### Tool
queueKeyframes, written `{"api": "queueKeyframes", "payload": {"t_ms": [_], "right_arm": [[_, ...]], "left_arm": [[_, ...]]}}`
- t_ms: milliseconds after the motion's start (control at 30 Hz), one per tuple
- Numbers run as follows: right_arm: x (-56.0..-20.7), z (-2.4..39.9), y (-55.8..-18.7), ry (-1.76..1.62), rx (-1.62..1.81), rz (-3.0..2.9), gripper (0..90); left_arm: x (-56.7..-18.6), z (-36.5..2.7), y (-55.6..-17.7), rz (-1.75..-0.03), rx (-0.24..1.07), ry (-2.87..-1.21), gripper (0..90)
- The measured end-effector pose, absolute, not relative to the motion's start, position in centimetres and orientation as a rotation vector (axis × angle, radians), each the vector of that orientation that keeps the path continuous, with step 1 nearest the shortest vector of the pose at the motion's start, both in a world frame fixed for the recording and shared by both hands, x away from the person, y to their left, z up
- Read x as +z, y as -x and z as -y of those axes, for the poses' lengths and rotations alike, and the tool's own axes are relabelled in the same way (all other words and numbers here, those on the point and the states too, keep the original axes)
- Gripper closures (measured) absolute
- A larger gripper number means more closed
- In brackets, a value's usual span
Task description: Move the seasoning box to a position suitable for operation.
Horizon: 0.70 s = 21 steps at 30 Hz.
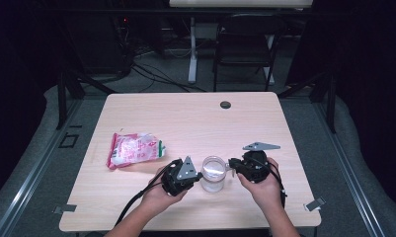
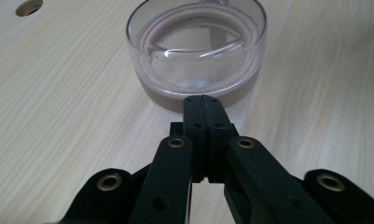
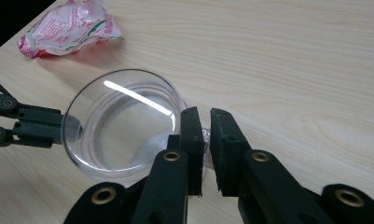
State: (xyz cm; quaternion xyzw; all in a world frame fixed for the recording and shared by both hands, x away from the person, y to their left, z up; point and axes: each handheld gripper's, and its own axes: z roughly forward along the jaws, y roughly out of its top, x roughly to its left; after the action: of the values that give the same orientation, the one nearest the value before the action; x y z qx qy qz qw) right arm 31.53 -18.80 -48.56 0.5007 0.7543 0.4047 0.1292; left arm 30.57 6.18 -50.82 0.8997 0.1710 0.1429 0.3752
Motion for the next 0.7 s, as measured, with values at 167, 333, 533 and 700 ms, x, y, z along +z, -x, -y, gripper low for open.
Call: {"api": "queueKeyframes", "payload": {"t_ms": [167, 333, 533, 700], "right_arm": [[-48.6, 19.0, -31.5, -1.423, 1.174, -2.218, 78.5], [-48.5, 19.2, -31.1, -1.304, 1.193, -2.242, 70.4], [-48.4, 19.3, -30.4, -1.176, 1.197, -2.272, 67.3], [-48.3, 19.6, -29.8, -1.149, 1.227, -2.261, 66.8]], "left_arm": [[-50.6, -6.2, -30.6, -0.439, 0.361, -2.292, 89.4], [-50.5, -6.2, -30.7, -0.436, 0.36, -2.289, 89.1], [-50.0, -6.1, -30.9, -0.426, 0.367, -2.272, 89.1], [-49.7, -6.0, -31.0, -0.42, 0.368, -2.26, 89.2]]}}
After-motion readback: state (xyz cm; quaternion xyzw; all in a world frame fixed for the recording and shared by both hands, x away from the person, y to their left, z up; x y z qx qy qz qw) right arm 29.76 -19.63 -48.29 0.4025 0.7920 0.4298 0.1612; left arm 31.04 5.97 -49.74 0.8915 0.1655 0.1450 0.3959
